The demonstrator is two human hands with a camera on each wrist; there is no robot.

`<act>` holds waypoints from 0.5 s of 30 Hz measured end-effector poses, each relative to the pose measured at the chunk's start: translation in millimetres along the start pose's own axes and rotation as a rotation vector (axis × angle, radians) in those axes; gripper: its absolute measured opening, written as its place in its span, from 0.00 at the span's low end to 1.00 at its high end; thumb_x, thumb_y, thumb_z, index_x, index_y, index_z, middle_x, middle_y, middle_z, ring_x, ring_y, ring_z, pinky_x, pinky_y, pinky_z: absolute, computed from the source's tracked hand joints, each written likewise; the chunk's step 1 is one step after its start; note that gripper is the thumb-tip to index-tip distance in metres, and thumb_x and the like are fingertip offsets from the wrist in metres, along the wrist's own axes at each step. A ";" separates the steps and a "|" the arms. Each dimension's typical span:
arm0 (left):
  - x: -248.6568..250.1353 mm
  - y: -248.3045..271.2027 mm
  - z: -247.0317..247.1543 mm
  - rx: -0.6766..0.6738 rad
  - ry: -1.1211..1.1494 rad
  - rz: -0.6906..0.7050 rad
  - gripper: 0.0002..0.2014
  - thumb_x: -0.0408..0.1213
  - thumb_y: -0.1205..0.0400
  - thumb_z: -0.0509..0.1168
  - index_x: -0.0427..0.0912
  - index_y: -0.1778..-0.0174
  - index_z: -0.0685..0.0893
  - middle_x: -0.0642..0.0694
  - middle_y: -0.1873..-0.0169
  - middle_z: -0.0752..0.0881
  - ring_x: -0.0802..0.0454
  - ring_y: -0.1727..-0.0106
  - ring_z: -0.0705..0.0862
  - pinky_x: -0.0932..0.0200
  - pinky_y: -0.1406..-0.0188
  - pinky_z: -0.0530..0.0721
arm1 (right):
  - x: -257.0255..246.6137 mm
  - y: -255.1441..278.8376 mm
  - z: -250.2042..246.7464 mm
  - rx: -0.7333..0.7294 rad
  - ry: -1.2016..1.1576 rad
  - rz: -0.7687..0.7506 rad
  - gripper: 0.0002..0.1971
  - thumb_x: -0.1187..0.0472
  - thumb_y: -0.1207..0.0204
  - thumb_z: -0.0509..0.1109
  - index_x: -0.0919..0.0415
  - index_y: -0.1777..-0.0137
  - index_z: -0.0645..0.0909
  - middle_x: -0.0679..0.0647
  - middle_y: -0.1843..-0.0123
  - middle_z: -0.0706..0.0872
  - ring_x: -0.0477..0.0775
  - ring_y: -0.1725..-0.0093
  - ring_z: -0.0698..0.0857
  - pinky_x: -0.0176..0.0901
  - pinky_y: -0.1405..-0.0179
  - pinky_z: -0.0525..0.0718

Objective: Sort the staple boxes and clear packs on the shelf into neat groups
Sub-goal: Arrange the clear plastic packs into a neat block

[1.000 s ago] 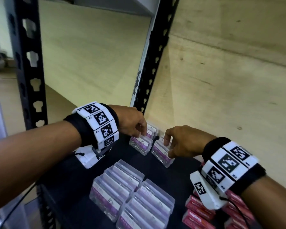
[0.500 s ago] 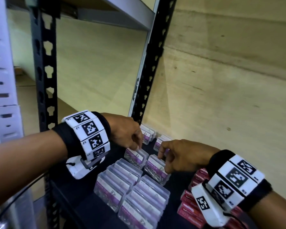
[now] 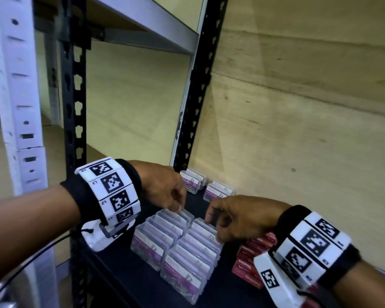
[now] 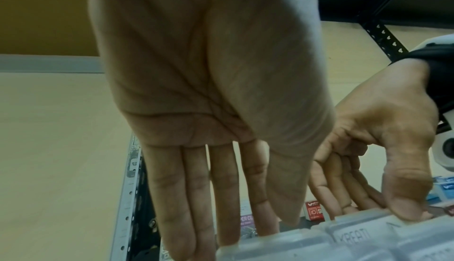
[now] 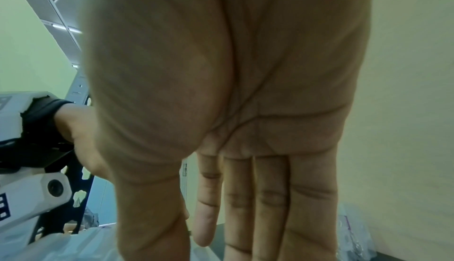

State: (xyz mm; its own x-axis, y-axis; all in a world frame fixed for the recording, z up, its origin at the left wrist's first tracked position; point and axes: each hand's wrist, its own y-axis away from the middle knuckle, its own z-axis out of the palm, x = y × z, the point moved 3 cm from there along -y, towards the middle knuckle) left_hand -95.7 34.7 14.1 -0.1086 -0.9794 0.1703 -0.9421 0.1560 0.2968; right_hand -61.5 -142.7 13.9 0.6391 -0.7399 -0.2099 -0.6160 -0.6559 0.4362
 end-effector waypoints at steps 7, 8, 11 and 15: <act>2.6 6.1 3.8 -0.015 0.013 -0.014 0.11 0.50 0.17 0.66 0.58 0.40 0.86 0.61 0.43 0.87 0.61 0.41 0.82 0.52 0.32 0.78 | -1.7 6.0 2.1 -0.020 0.028 -0.031 0.17 0.58 0.19 0.71 0.47 0.32 0.76 0.48 0.44 0.91 0.49 0.45 0.89 0.49 0.36 0.84; 2.8 6.8 3.9 -0.015 0.015 -0.015 0.11 0.49 0.17 0.66 0.58 0.39 0.86 0.61 0.43 0.87 0.62 0.41 0.82 0.52 0.32 0.78 | -1.8 6.3 2.3 -0.018 0.028 -0.034 0.17 0.58 0.19 0.71 0.47 0.32 0.76 0.49 0.44 0.91 0.50 0.45 0.89 0.50 0.36 0.84; 2.8 6.8 3.6 -0.013 0.023 -0.016 0.11 0.50 0.17 0.66 0.58 0.39 0.86 0.62 0.44 0.87 0.62 0.43 0.83 0.53 0.33 0.78 | -0.1 6.1 3.6 -0.018 0.010 -0.035 0.17 0.58 0.18 0.71 0.47 0.31 0.76 0.49 0.44 0.91 0.50 0.44 0.89 0.50 0.35 0.84; 2.3 3.2 2.0 -0.014 0.041 -0.027 0.12 0.52 0.17 0.65 0.57 0.40 0.87 0.62 0.46 0.87 0.61 0.44 0.83 0.54 0.35 0.79 | 2.2 4.7 3.3 -0.017 -0.003 -0.036 0.16 0.53 0.18 0.70 0.46 0.31 0.76 0.50 0.44 0.91 0.49 0.45 0.89 0.48 0.37 0.84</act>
State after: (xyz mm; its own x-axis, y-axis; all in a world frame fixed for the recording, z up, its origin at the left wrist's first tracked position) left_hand -99.6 32.7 13.6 -0.0699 -0.9772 0.2003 -0.9401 0.1317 0.3144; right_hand -64.5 -148.0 12.6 0.6595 -0.7163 -0.2280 -0.5849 -0.6795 0.4430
